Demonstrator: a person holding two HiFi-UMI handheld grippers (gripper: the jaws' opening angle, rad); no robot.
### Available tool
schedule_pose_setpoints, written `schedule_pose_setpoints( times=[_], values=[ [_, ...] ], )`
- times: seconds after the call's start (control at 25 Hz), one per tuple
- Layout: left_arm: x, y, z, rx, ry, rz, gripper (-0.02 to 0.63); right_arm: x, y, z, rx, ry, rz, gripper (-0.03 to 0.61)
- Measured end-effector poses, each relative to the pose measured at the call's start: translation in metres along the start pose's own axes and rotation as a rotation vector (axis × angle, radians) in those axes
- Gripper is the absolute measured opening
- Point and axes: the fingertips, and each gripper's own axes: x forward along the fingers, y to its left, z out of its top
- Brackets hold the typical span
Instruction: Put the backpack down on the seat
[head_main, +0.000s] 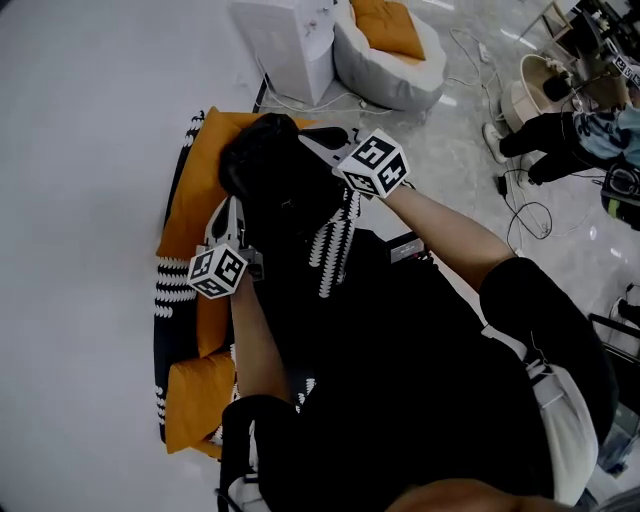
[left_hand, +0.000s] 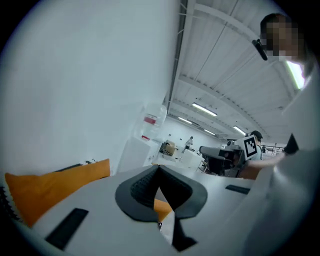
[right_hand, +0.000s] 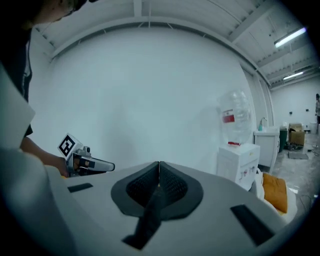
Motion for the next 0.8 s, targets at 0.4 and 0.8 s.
schedule_pose_setpoints(
  times=[0.4, 0.8],
  values=[
    [-0.072, -0.118, 0.066, 0.205, -0.183, -0.01, 0.017, -0.114, 0.046, 0.083, -0.08, -0.247, 0.024, 0.032],
    [-0.136, -0.2, 0.052, 0.263, -0.302, 0.153, 0.016, -0.228, 0.054, 0.083, -0.1, -0.344, -0.044, 0.032]
  ],
)
